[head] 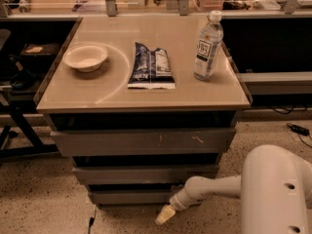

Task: Open bottom drawer

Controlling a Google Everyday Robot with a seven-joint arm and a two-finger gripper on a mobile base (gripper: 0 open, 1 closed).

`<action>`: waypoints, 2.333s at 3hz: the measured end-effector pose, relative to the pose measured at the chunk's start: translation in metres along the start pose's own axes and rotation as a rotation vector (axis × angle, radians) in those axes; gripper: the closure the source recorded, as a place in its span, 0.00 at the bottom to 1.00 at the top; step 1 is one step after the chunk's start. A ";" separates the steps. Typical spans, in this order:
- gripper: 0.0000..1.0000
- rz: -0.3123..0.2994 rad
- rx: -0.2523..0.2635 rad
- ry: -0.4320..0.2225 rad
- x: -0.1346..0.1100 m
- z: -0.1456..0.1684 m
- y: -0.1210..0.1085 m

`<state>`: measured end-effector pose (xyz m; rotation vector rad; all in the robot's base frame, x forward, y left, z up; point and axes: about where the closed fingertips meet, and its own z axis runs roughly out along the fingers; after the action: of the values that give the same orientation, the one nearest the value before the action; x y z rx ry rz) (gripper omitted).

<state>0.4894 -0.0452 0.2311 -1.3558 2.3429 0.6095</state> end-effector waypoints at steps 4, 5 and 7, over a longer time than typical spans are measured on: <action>0.20 0.042 -0.011 0.000 0.021 0.032 -0.029; 0.42 0.042 -0.011 0.000 0.021 0.032 -0.029; 0.88 0.042 -0.011 0.000 0.021 0.032 -0.029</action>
Offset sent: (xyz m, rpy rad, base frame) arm 0.0295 -0.0198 -0.0197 -0.0183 -0.0251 -0.0396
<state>0.5076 -0.0560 0.1886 -1.3145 2.3766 0.6354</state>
